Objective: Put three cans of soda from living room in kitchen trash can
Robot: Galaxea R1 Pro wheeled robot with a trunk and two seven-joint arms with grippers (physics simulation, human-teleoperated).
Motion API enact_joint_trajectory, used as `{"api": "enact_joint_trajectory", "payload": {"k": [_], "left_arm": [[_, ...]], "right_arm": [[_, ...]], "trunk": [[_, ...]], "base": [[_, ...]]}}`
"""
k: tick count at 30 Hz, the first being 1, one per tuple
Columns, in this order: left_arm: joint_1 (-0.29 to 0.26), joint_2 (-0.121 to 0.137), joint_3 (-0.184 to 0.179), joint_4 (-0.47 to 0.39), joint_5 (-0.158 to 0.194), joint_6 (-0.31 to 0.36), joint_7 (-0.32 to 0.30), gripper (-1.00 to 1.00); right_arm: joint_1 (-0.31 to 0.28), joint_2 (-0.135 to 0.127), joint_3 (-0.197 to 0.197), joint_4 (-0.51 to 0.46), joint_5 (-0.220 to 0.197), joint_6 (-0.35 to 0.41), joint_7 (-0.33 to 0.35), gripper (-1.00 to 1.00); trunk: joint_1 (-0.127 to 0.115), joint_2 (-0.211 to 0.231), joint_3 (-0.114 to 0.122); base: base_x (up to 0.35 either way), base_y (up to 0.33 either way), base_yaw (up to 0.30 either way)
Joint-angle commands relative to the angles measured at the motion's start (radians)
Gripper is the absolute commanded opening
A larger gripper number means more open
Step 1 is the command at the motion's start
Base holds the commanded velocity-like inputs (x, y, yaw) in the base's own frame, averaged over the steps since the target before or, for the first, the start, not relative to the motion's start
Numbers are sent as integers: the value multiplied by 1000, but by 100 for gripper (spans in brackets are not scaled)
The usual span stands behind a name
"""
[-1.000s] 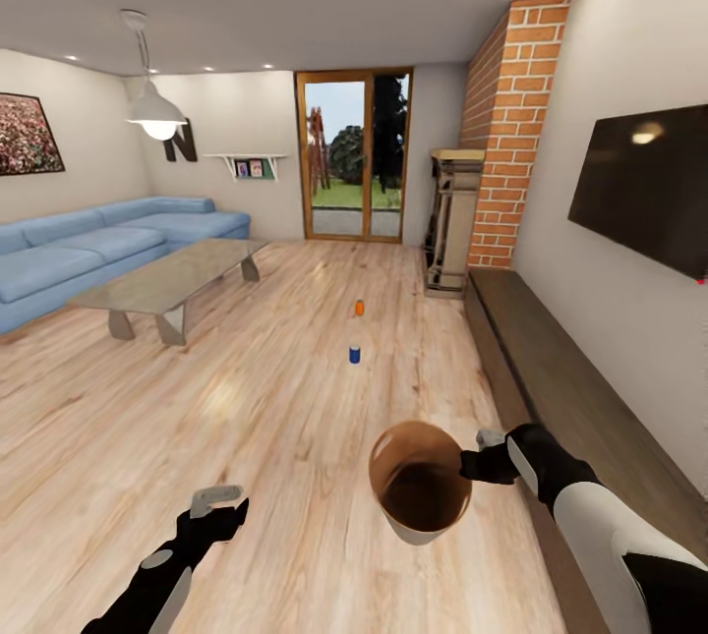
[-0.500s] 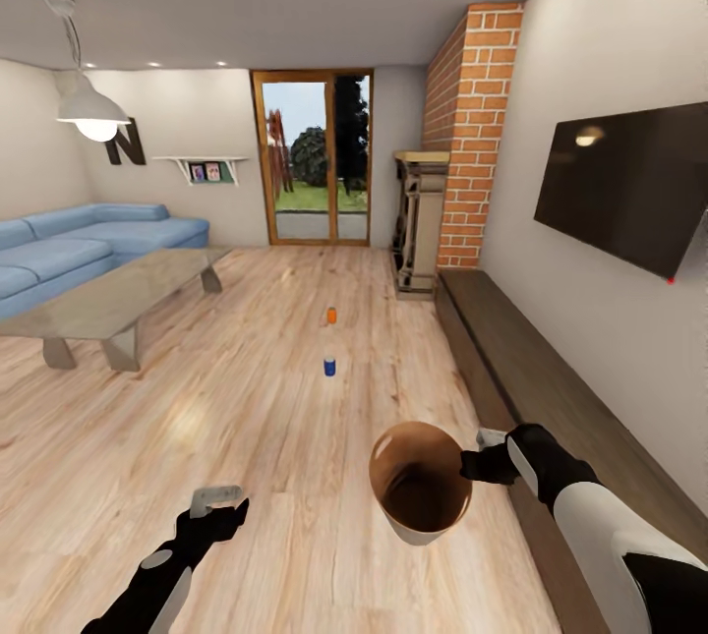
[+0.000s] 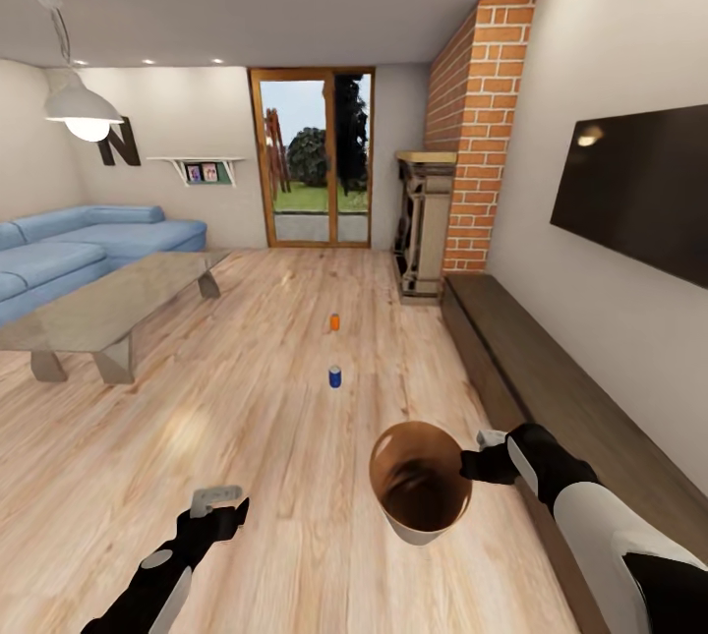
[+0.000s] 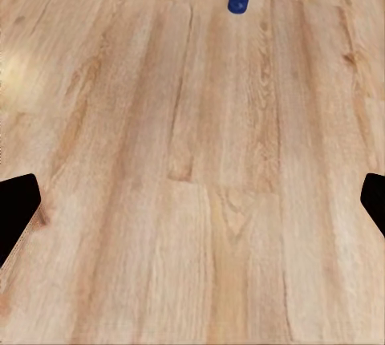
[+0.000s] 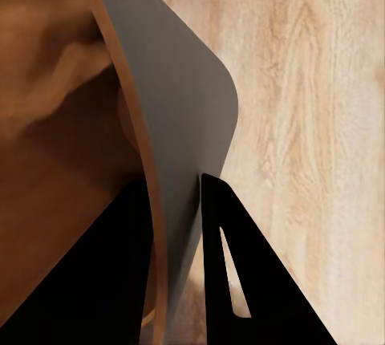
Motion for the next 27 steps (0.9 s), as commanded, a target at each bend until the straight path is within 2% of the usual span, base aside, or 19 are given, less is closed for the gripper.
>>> {"api": "enact_joint_trajectory", "payload": {"k": [1,13,27], "left_arm": [[0,0,0,0,0,0,0,100],[0,0,0,0,0,0,1,100],[0,0,0,0,0,-2,1,100]], "right_arm": [[-1,0,-4,-1,-23,3,7,-100],[-1,0,-5,-1,-31,4,9,-100],[-1,0,-10,-1,-30,4,7,-100]], "trunk": [[0,0,0],[0,0,0],[0,0,0]], "base": [[284,165,0],[284,160,-5],[291,141,-226]]}}
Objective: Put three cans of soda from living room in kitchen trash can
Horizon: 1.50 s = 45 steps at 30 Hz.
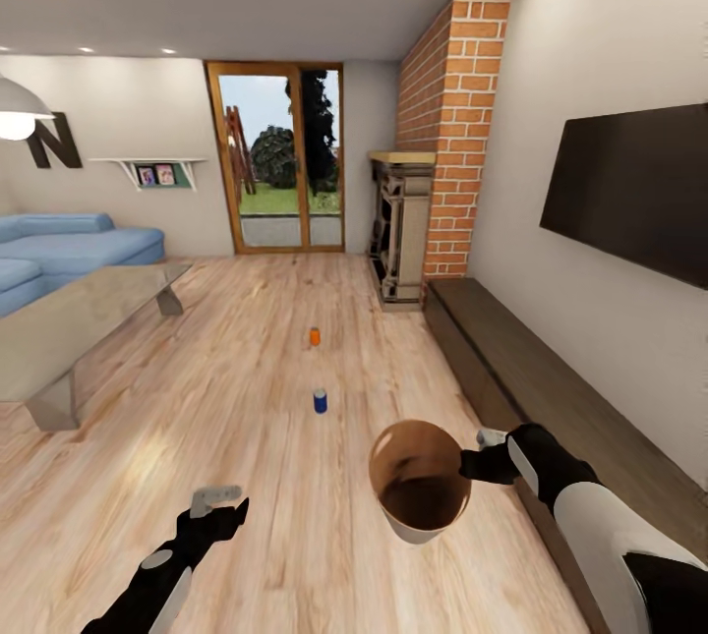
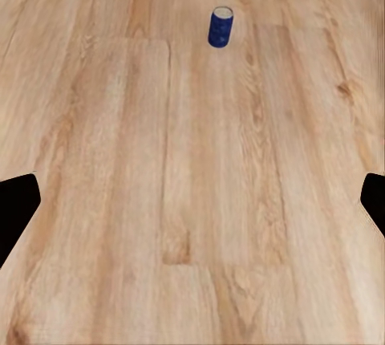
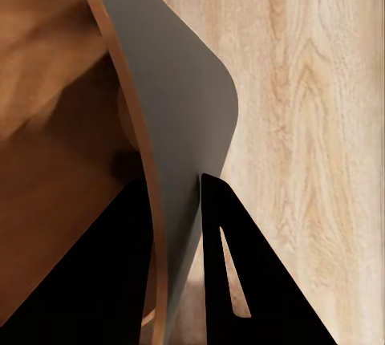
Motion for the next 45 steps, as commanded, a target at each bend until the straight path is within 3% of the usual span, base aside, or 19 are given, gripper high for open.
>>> {"api": "enact_joint_trajectory", "payload": {"k": [1,9,45], "left_arm": [[0,0,0,0,0,0,0,100],[0,0,0,0,-1,0,0,100],[0,0,0,-1,0,0,0,100]], "right_arm": [[-1,0,-4,-1,-24,4,5,-100],[0,-1,-5,-1,-24,4,5,-100],[0,0,-4,-1,-26,4,2,-100]], "trunk": [[0,0,0],[0,0,0],[0,0,0]], "base": [[305,109,-251],[310,88,-149],[324,2,-21]]}}
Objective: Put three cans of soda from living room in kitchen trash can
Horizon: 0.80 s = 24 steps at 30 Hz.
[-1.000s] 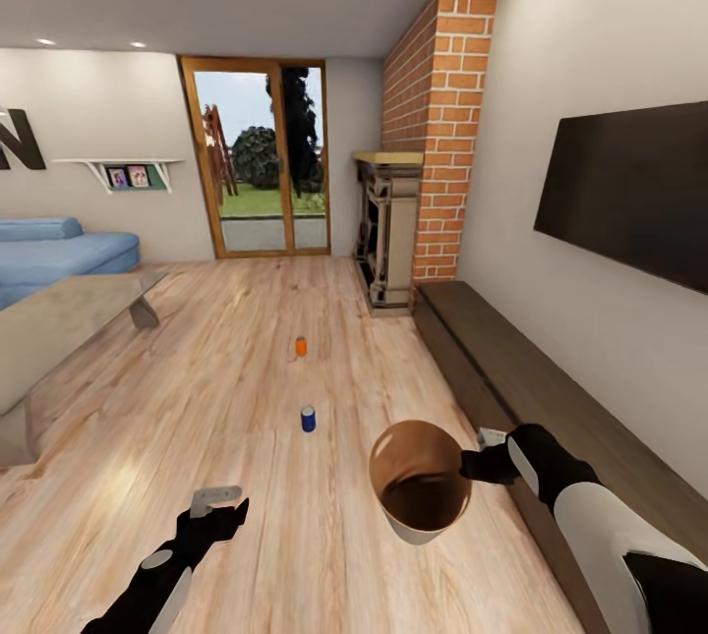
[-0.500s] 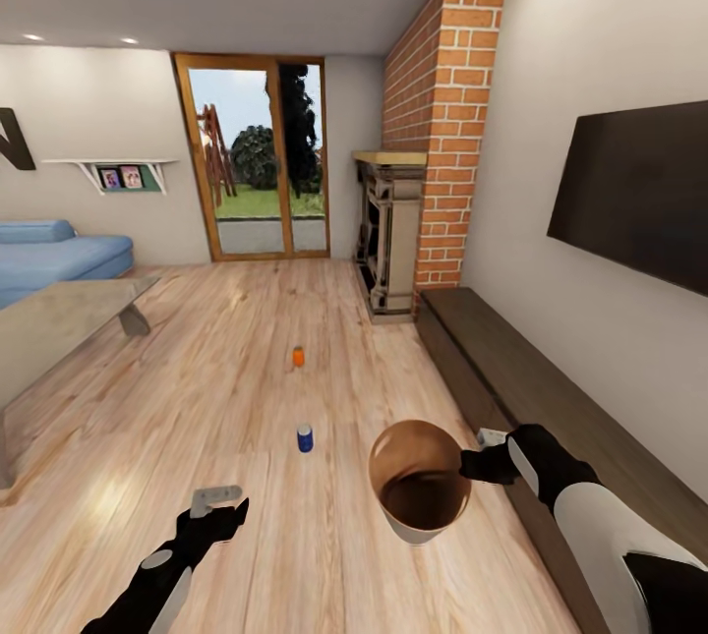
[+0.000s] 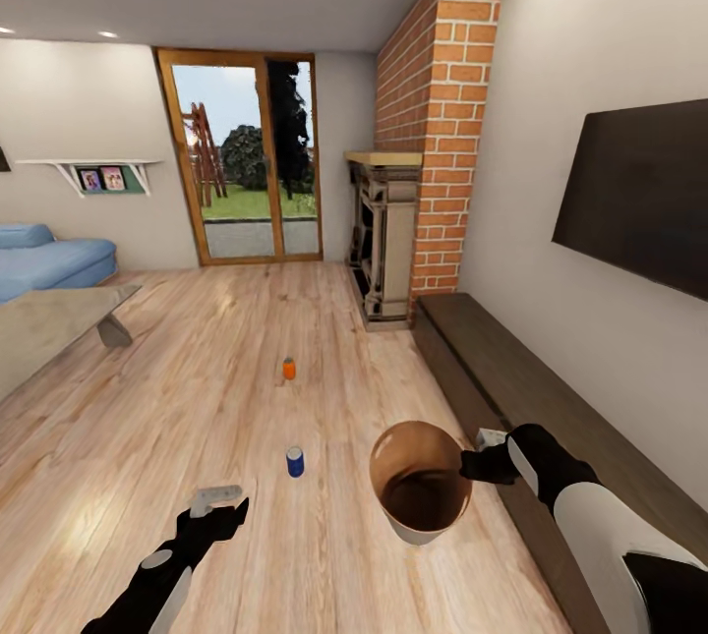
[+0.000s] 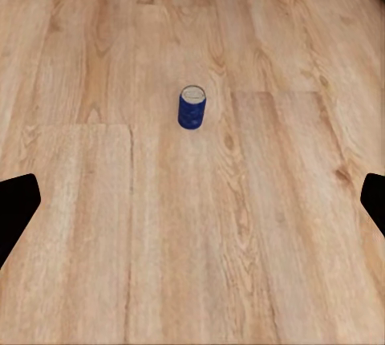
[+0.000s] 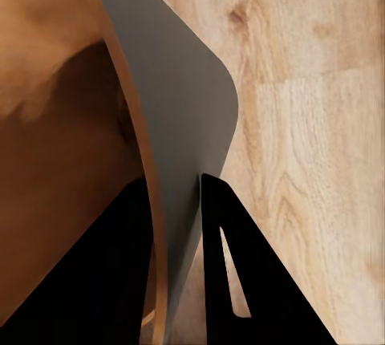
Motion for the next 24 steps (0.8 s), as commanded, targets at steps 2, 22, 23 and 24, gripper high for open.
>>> {"api": "enact_joint_trajectory", "payload": {"k": [2,22,23,24], "left_arm": [[0,0,0,0,0,0,0,100],[0,0,0,1,-1,0,0,100],[0,0,0,1,-1,0,0,100],[0,0,0,1,-1,0,0,100]], "right_arm": [[0,0,-5,-1,-32,5,5,-100],[-1,1,-3,-1,-32,4,6,-100],[0,1,-3,-1,-32,4,7,-100],[0,1,-2,-1,-32,4,7,-100]], "trunk": [[0,0,0],[0,0,0],[0,0,0],[0,0,0]], "base": [[324,0,-30],[324,0,-2],[324,0,0],[324,0,0]]}}
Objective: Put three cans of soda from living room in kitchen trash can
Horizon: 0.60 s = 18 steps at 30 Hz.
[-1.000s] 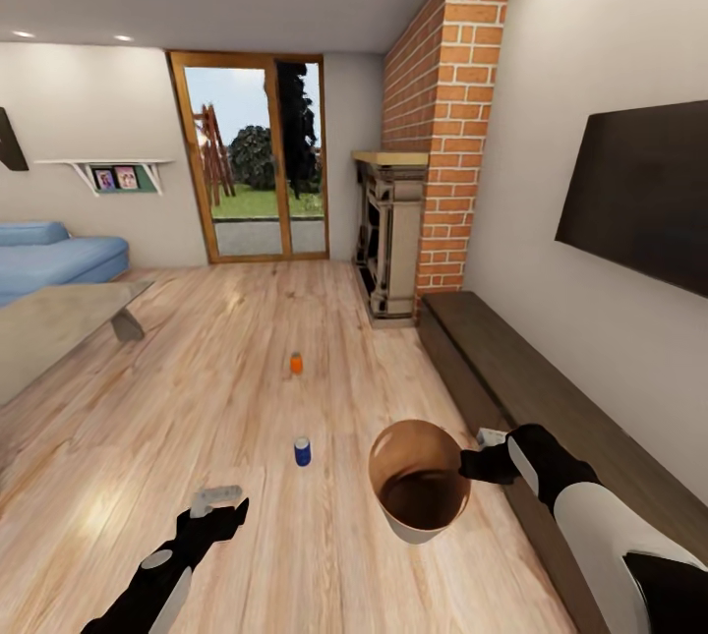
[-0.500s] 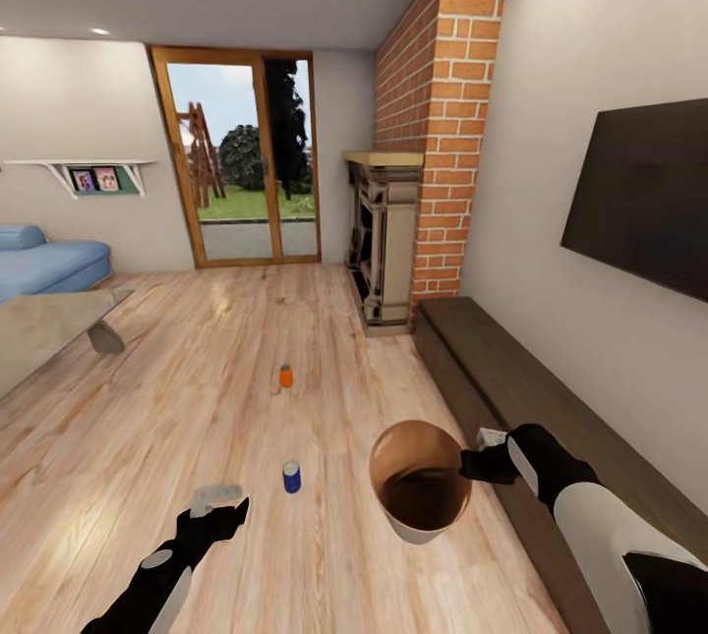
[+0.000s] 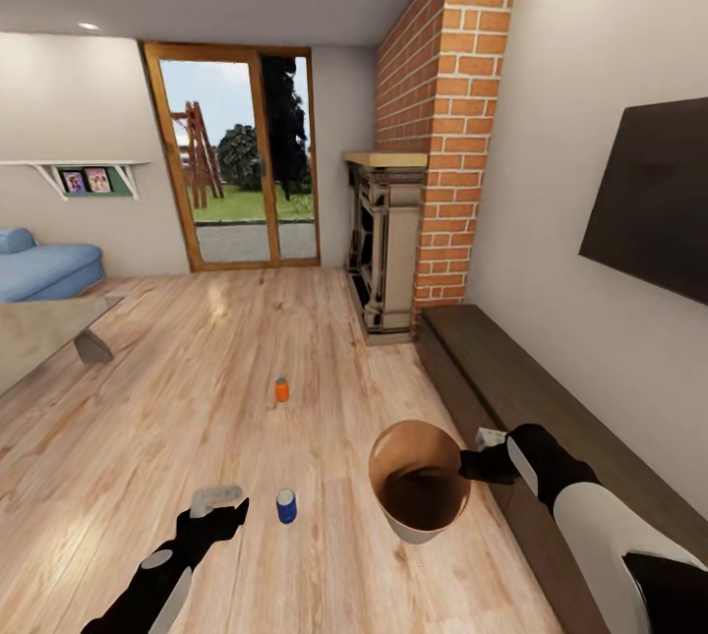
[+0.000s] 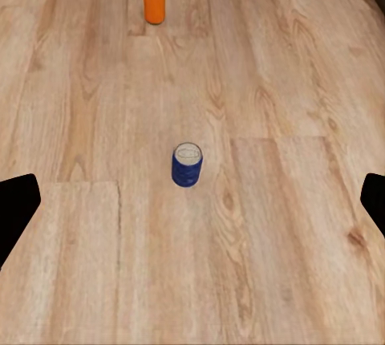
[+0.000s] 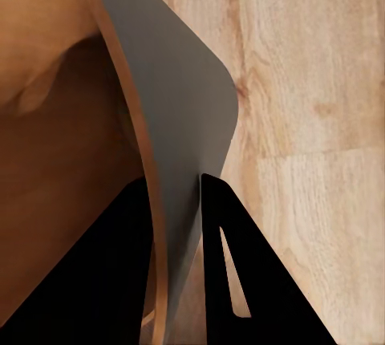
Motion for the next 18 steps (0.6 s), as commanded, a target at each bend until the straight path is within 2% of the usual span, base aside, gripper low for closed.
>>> {"api": "enact_joint_trajectory", "payload": {"k": [1,8,18], "left_arm": [[0,0,0,0,0,0,0,100],[0,0,0,0,0,0,0,100],[0,0,0,0,-1,0,0,100]], "right_arm": [[-1,0,-4,-1,-21,3,4,-100],[-1,1,-3,-1,-21,3,1,-100],[0,1,-2,-1,-21,3,-2,-100]], "trunk": [[0,0,0],[0,0,0],[0,0,0]], "base": [[324,0,0],[324,0,-18],[324,0,-101]]}}
